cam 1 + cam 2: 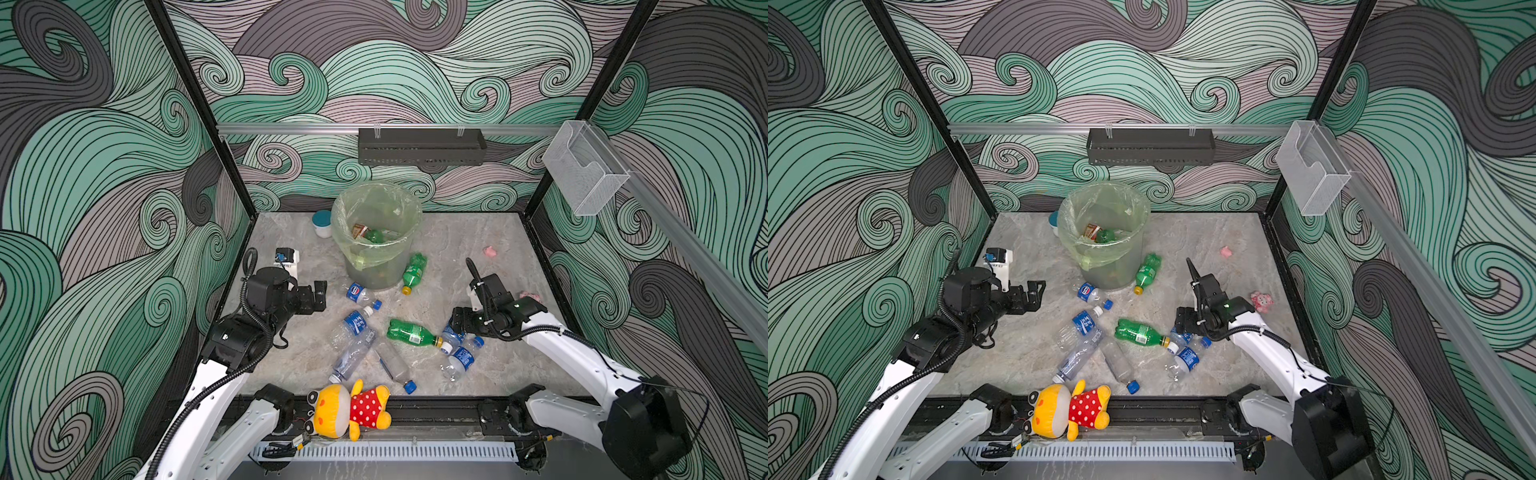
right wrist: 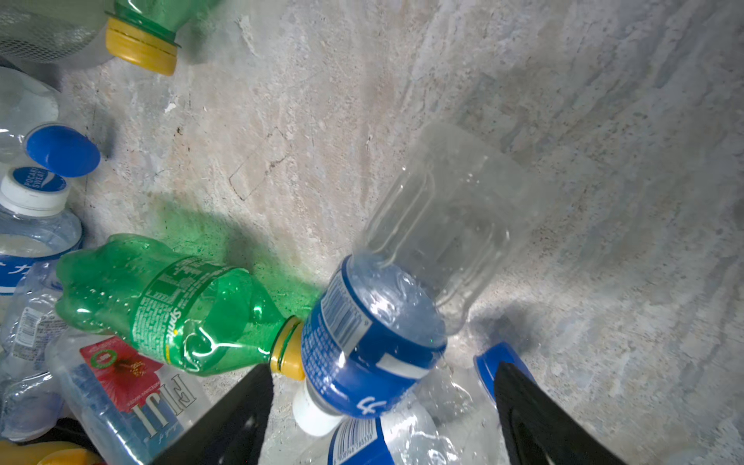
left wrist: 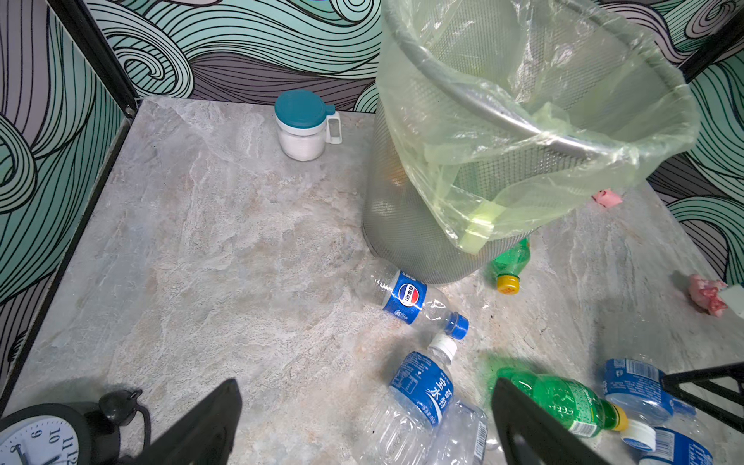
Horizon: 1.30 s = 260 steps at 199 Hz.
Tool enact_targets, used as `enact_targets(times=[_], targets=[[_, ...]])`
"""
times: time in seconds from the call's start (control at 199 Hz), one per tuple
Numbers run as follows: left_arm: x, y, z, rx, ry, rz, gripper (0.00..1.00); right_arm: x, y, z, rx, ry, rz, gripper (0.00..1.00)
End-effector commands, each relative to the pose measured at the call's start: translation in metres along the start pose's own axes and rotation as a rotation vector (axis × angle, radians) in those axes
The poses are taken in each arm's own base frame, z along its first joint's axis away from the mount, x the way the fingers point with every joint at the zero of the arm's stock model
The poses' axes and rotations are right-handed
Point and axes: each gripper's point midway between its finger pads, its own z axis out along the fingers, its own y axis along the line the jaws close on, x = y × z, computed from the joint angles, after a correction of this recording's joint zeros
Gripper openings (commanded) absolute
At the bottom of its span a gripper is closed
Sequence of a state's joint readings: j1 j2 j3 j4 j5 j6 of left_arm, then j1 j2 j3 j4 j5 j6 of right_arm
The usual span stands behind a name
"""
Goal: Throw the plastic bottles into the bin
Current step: 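Lower the right gripper onto a clear blue-label bottle and grasp it while left retracts, then lift the clear bottle with the right gripper and carry it over the bin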
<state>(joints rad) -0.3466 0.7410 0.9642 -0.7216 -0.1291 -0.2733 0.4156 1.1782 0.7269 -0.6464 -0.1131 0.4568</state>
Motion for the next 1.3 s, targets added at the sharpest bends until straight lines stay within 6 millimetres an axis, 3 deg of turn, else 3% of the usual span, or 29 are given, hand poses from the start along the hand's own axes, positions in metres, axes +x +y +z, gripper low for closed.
enact_targets(times=[0.0,0.141,0.462,0.813,1.089,1.3], targets=[[-0.003,0.006,-0.002,-0.026,-0.022,-0.023,0.99,-0.012,0.003,0.012,-0.015,-0.031,0.008,0.85],[0.005,0.011,0.0,-0.049,-0.003,-0.032,0.99,-0.019,0.0,0.029,0.003,-0.028,0.016,0.79],[0.011,0.019,-0.007,-0.081,-0.008,-0.037,0.99,-0.04,0.002,0.046,0.022,-0.05,0.007,0.68],[0.012,0.024,-0.011,-0.107,-0.003,-0.03,0.99,-0.056,0.003,0.062,0.046,-0.049,-0.003,0.71],[0.014,0.026,-0.011,-0.117,0.0,-0.029,0.99,-0.073,0.012,0.055,0.029,-0.087,-0.051,0.62],[0.015,0.028,-0.01,-0.126,-0.001,-0.036,0.98,-0.088,0.019,0.02,0.009,-0.204,-0.105,0.55]])
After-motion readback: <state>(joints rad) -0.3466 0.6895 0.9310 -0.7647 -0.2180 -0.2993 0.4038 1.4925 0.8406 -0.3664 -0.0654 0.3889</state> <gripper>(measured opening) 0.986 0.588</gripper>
